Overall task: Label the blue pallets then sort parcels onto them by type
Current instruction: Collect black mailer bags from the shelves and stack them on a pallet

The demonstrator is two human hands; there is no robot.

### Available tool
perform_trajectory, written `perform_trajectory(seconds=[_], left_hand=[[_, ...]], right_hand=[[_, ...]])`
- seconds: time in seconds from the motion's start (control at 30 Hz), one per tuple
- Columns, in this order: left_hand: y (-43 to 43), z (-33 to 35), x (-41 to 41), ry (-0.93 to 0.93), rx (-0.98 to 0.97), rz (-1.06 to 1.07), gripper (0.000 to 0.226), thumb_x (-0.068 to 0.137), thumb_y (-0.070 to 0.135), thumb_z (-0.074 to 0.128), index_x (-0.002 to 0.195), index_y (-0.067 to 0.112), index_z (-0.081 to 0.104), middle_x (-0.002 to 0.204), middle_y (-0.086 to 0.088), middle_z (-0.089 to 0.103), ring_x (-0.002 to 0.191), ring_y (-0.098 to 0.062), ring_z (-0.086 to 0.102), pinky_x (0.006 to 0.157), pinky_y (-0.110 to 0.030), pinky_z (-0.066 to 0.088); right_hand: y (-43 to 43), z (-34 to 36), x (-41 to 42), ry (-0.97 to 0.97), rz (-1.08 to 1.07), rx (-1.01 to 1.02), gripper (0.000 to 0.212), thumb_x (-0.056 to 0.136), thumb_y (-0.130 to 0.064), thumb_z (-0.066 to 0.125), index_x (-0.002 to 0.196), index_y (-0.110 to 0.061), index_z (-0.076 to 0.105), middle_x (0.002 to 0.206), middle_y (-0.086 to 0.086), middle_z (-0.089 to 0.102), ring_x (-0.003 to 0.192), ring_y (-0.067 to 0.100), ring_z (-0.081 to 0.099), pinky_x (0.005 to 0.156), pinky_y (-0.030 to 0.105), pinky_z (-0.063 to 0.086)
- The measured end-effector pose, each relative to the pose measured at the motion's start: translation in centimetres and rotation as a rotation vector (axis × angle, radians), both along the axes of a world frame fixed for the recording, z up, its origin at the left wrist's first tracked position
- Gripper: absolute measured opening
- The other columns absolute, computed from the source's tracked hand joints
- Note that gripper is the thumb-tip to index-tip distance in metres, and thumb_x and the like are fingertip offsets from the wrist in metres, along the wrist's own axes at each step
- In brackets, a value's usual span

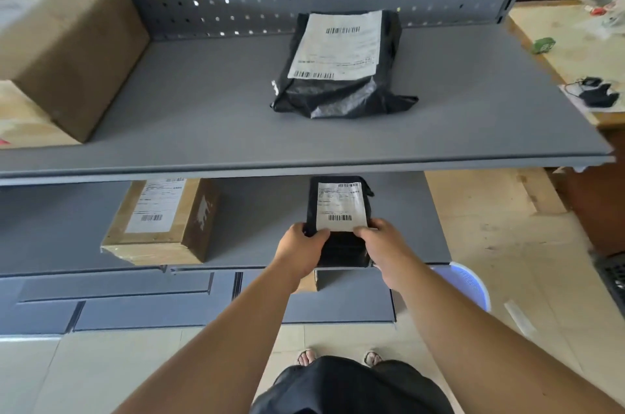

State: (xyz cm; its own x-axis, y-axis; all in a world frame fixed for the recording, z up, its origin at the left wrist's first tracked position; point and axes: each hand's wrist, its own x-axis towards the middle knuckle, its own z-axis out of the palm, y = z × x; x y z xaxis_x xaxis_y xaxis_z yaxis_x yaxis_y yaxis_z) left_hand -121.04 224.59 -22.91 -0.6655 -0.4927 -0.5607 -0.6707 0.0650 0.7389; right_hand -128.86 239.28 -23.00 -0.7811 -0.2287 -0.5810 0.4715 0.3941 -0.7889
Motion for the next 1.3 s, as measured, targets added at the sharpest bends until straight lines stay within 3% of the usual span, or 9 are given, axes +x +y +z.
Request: perform_trajectory(seconds=[0.13,0.37,0.57,0.67,0.87,1.0,1.13,1.2,1.3], left_hand=[[0.5,1.4,1.4,0.041,0.017,0.075,0.031,0.093,0.043,0.062,0.117,0.024,0.063,0.097,0.008,0.069,0.087,-0.012,0.065,0.062,-0.024,0.046],[2.3,4.2,4.7,0.091,0.076,0.366,0.031,0.094,0.046,0.065,0.119,0.031,0.055,0.100,0.011,0.066,0.088,-0.008,0.065,0.058,-0.020,0.048],[3.2,6.1,9.5,0.196,0.153,0.678,0.034,0.090,0.039,0.071,0.119,0.028,0.057,0.105,0.006,0.069,0.094,-0.013,0.070,0.084,-0.035,0.061],[2.9,7.1,12.6,0.229,0.123,0.774,0.037,0.089,0.040,0.071,0.120,0.028,0.055,0.108,0.006,0.068,0.097,-0.014,0.069,0.091,-0.039,0.060],[1.1,9.6,20.6,0.345,0.035,0.976,0.039,0.089,0.037,0.071,0.123,0.023,0.059,0.112,0.004,0.070,0.098,-0.016,0.070,0.090,-0.041,0.061],[-1.0,11.0,26.7,0.445,-0.009,1.114,0.033,0.089,0.031,0.072,0.119,0.021,0.061,0.111,0.000,0.072,0.098,-0.018,0.070,0.086,-0.037,0.059],[-3.4,12.1,33.8,0.492,-0.052,1.229,0.042,0.077,0.041,0.073,0.115,0.027,0.063,0.110,0.003,0.073,0.099,-0.019,0.071,0.081,-0.038,0.059],[-4.8,12.6,37.6,0.487,-0.083,1.266,0.048,0.072,0.044,0.073,0.117,0.026,0.064,0.109,0.003,0.075,0.099,-0.019,0.072,0.088,-0.041,0.059],[-6.9,13.0,43.3,0.508,-0.125,1.313,0.040,0.076,0.040,0.074,0.113,0.026,0.067,0.107,0.004,0.076,0.095,-0.016,0.073,0.080,-0.035,0.058]], right_hand=[[0.2,0.9,0.4,-0.038,0.001,-0.043,0.009,0.088,-0.023,0.065,0.097,-0.023,0.068,0.098,0.005,0.074,0.095,0.027,0.070,0.092,0.051,0.057],[-0.2,3.0,1.5,-0.025,0.131,-0.117,0.015,0.085,-0.025,0.068,0.100,-0.025,0.071,0.099,0.001,0.076,0.093,0.024,0.072,0.087,0.046,0.060],[-1.6,5.3,4.5,0.059,0.322,-0.210,0.026,0.078,-0.032,0.070,0.102,-0.023,0.072,0.097,-0.004,0.077,0.087,0.016,0.073,0.062,0.028,0.056],[-3.2,6.3,6.8,0.052,0.406,-0.260,0.027,0.069,-0.036,0.070,0.094,-0.026,0.073,0.091,-0.007,0.077,0.086,0.017,0.074,0.070,0.035,0.061],[-8.0,8.5,13.7,0.028,0.577,-0.386,0.030,0.070,-0.038,0.073,0.099,-0.030,0.071,0.096,-0.007,0.078,0.092,0.018,0.075,0.086,0.046,0.060],[-12.4,10.2,19.1,0.030,0.731,-0.448,0.035,0.072,-0.038,0.072,0.106,-0.030,0.070,0.101,-0.009,0.078,0.096,0.012,0.074,0.080,0.034,0.059],[-16.9,11.4,25.8,0.020,0.867,-0.503,0.023,0.081,-0.030,0.070,0.104,-0.030,0.071,0.097,-0.014,0.078,0.089,0.005,0.074,0.066,0.019,0.058],[-19.2,11.8,29.5,0.021,0.917,-0.513,0.021,0.085,-0.027,0.069,0.105,-0.028,0.071,0.098,-0.011,0.078,0.089,0.006,0.074,0.066,0.019,0.058],[-22.7,12.2,35.1,0.019,0.974,-0.520,0.021,0.089,-0.022,0.068,0.110,-0.024,0.070,0.103,-0.005,0.078,0.091,0.009,0.074,0.071,0.022,0.059]])
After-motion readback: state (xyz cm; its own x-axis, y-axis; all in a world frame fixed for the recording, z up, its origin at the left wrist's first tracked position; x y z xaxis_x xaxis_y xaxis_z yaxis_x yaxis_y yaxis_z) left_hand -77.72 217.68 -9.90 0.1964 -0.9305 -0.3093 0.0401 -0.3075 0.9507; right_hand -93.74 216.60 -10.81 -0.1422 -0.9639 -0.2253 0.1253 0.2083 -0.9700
